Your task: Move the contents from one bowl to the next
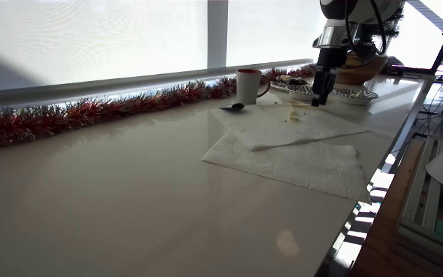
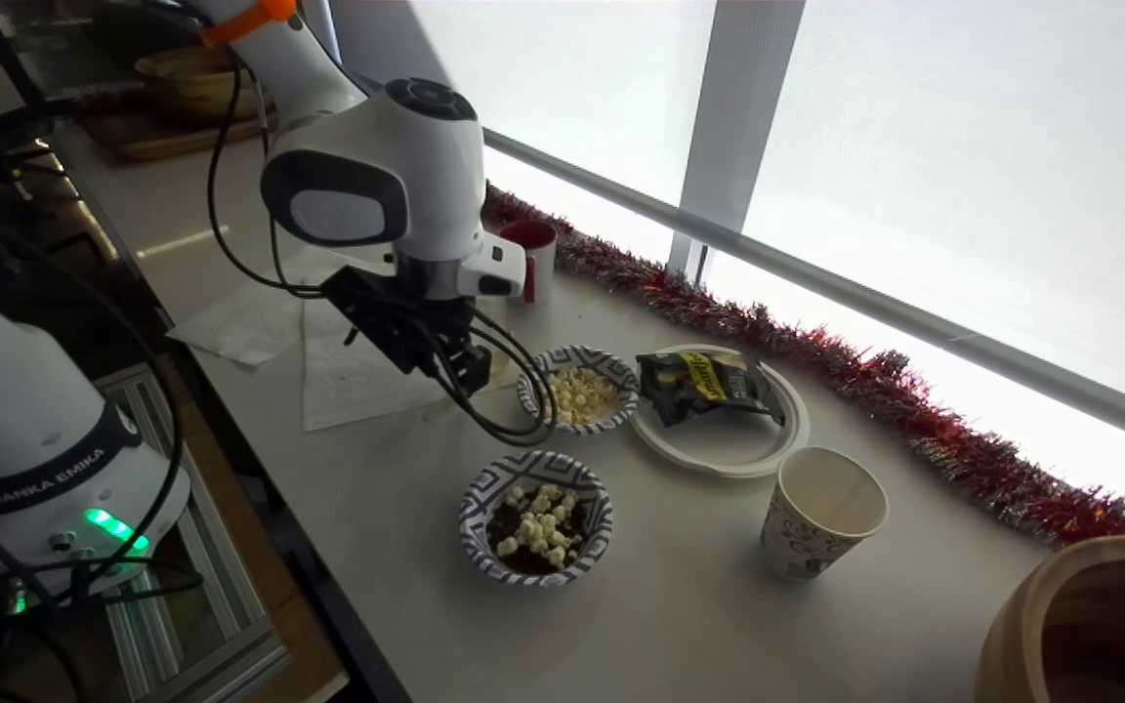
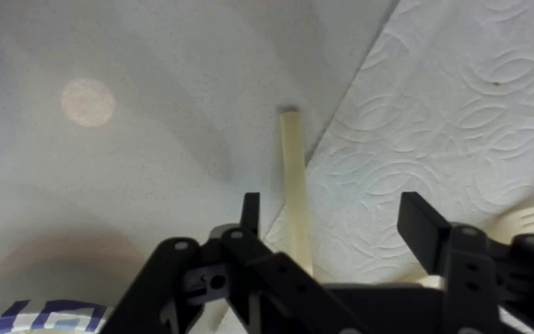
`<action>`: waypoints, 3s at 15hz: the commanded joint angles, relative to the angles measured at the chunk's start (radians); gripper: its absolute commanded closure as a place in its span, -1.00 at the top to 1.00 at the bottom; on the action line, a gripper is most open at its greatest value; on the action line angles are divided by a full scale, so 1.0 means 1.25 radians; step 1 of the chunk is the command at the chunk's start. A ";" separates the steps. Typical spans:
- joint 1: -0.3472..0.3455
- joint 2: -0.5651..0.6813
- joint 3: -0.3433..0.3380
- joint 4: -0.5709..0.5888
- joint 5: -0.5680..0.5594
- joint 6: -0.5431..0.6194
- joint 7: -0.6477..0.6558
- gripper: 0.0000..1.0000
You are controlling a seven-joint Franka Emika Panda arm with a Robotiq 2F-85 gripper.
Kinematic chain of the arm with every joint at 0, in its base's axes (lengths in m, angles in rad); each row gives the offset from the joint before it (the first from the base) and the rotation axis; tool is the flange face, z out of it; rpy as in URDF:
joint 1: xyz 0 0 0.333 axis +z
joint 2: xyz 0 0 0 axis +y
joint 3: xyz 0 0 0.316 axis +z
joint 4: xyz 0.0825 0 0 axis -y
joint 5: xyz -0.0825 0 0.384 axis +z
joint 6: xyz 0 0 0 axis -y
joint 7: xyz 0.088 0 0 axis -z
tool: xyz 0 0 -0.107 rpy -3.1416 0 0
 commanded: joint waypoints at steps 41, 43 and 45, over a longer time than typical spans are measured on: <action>0.077 0.131 0.062 0.164 0.215 0.269 -0.026 -0.91; 0.074 0.155 0.064 0.177 0.209 0.268 -0.024 -0.90; 0.071 0.176 0.065 0.187 0.199 0.270 -0.020 -0.90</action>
